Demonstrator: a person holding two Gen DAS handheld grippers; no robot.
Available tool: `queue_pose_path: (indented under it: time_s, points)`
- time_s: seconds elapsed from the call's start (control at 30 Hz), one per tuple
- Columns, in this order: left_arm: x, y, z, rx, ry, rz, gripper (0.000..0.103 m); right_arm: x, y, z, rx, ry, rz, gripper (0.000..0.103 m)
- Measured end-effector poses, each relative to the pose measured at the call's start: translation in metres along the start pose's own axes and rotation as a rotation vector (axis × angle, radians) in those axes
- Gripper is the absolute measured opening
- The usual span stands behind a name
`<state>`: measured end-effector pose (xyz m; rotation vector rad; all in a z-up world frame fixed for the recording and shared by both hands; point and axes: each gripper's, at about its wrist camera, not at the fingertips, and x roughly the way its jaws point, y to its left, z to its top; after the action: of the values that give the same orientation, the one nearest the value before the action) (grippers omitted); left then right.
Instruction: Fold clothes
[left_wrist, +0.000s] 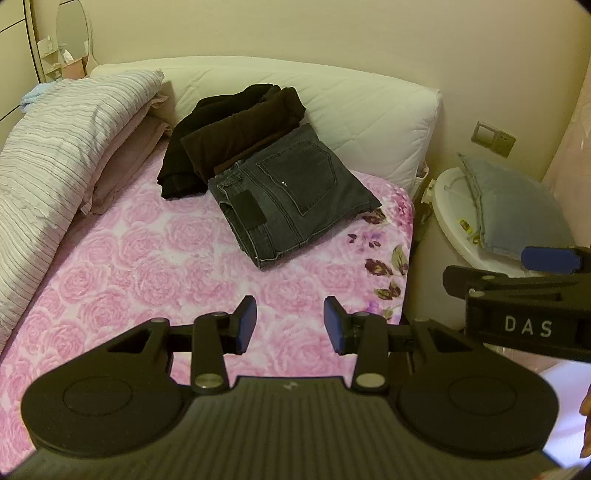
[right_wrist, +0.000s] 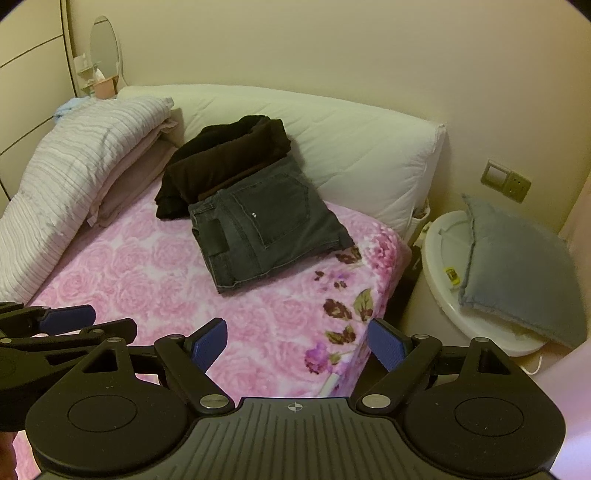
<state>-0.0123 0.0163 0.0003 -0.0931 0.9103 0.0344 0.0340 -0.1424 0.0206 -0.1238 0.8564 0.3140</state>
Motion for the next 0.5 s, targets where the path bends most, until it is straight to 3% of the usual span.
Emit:
queue_pose_path:
  time_s: [0.5]
  points:
    - [0.006, 0.019, -0.005, -0.026, 0.016, 0.011, 0.036, 0.006, 0.018, -0.003, -0.025, 0.014, -0.021, 0.086]
